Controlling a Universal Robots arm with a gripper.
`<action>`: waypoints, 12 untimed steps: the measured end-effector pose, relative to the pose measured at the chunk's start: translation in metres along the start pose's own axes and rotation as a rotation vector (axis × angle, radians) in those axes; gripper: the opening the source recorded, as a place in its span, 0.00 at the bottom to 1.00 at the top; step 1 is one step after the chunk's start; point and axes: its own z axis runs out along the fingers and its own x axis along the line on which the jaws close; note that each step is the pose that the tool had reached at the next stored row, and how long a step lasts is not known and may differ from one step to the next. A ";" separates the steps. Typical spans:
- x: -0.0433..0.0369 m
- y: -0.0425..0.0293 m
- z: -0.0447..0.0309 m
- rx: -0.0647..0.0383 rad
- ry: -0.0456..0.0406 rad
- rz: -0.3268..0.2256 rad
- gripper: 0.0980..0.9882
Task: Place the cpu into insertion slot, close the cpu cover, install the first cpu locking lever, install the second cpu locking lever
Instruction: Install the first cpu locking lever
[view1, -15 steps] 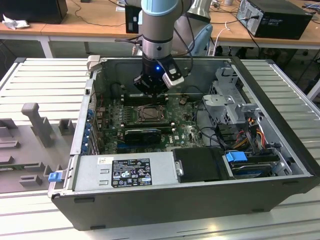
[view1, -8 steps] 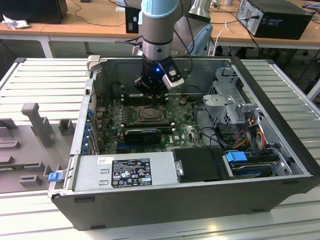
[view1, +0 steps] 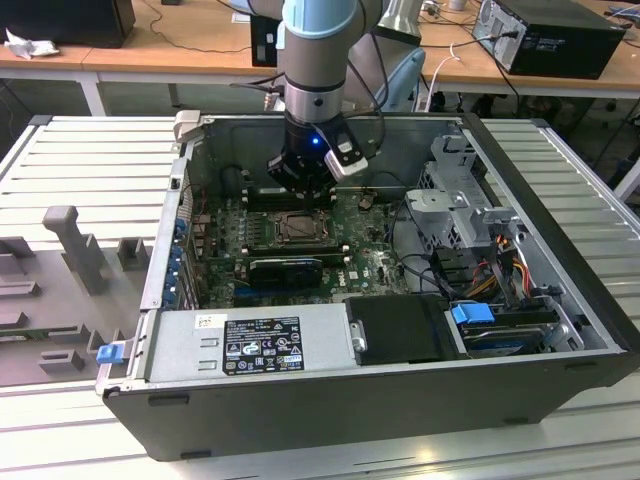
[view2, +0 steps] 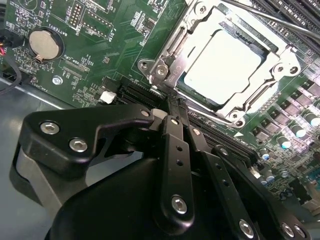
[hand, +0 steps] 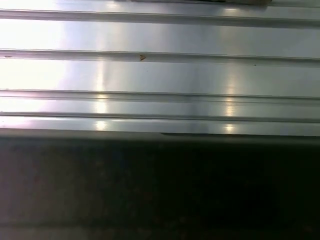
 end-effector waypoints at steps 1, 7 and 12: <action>0.0000 -0.0002 0.0002 0.001 0.0000 0.000 0.01; 0.0001 -0.0014 0.0009 0.004 -0.0001 0.000 0.01; 0.0000 -0.0023 -0.0002 0.006 0.0003 0.000 0.01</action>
